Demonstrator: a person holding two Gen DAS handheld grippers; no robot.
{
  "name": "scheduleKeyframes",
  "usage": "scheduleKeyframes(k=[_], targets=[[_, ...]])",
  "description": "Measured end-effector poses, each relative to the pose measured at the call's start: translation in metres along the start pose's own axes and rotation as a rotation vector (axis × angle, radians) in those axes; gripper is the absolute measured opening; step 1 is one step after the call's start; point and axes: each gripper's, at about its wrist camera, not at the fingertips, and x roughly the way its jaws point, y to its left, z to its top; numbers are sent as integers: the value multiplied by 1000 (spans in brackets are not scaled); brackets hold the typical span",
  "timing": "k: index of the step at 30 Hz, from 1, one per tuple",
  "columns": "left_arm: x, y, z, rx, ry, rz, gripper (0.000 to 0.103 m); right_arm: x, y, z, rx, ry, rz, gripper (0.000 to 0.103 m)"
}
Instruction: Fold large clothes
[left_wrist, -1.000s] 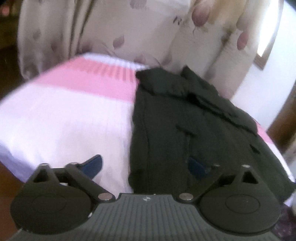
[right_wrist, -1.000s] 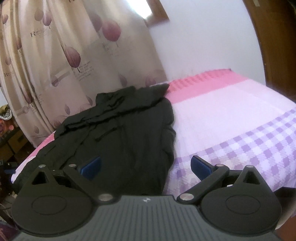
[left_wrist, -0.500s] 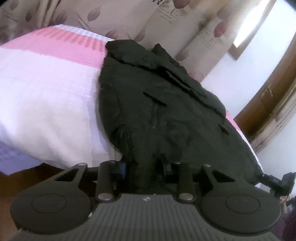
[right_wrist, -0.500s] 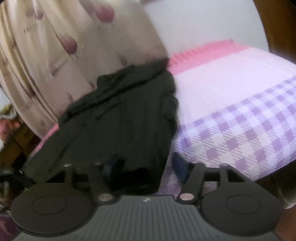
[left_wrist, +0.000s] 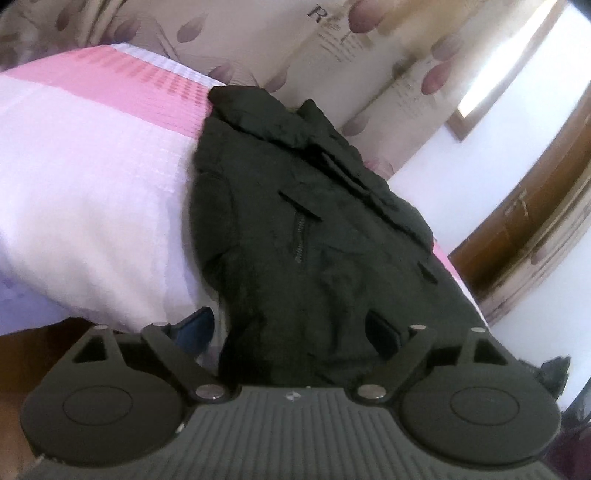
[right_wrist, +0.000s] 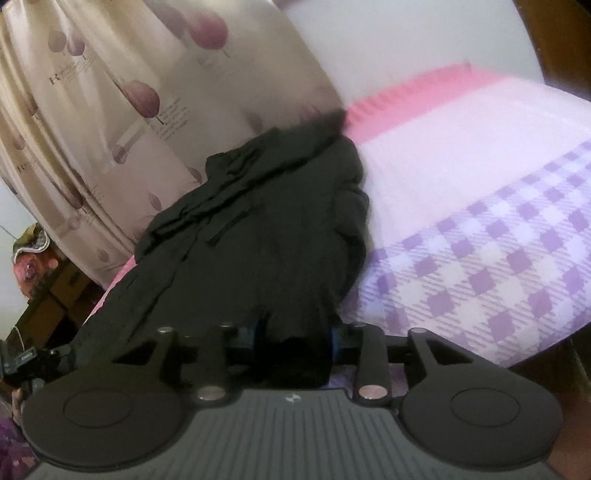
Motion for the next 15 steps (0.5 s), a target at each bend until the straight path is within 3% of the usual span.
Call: scheduleKeyframes(k=[1,3,4,7,9,15], targets=[[3,-3,1,9,9,-3,81,2,2,1,-3,2,3,41],[9,-7,0,45,45,18,46,8,6,3,-16,6,-10,41],[11,-9,-1,71,53,68,25,12,8,4,-22,16,-27,39],[6,-9,-1,54,25,66,15,16,13,4,-55,25,-43,21],[-1,-16,2,84,-1,89,14,13,16,6,-49,18,-32,16],[-31,-32,12,54,-138,39,12,-6,25,18,4,-21,65,13]])
